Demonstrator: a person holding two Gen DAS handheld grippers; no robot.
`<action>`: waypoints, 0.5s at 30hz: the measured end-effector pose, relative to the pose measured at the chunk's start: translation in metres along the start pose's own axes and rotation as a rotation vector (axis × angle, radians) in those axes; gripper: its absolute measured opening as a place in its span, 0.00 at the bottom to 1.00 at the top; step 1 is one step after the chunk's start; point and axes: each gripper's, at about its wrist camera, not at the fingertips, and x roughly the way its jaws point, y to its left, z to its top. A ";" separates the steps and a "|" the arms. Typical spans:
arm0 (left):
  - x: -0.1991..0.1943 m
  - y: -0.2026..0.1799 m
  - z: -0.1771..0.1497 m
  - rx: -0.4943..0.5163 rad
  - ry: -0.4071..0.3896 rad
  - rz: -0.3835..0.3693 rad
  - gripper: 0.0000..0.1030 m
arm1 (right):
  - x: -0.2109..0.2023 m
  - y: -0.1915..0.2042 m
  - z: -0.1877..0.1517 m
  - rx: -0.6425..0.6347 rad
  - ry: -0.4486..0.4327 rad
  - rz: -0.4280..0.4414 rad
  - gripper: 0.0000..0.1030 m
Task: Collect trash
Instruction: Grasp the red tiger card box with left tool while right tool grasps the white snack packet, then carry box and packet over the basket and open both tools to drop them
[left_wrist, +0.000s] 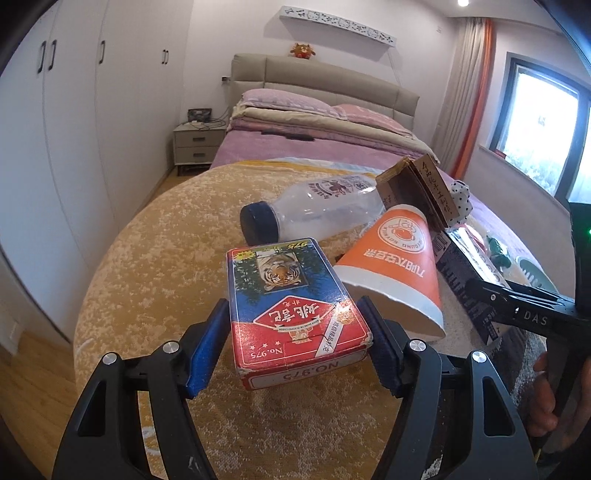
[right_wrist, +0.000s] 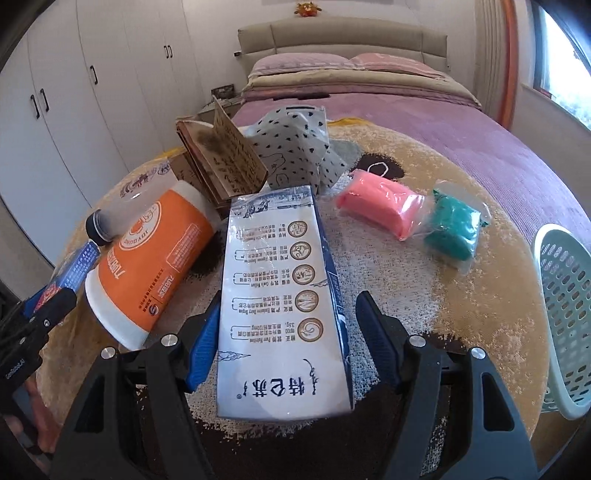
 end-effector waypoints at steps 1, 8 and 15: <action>0.000 0.001 0.000 -0.004 0.000 0.000 0.65 | -0.001 0.001 0.000 -0.008 -0.001 0.002 0.55; -0.013 -0.001 0.000 -0.014 -0.039 -0.006 0.65 | -0.021 0.004 -0.007 -0.014 -0.039 0.023 0.53; -0.044 -0.036 0.011 0.029 -0.122 -0.092 0.65 | -0.054 -0.015 -0.017 0.013 -0.082 0.011 0.53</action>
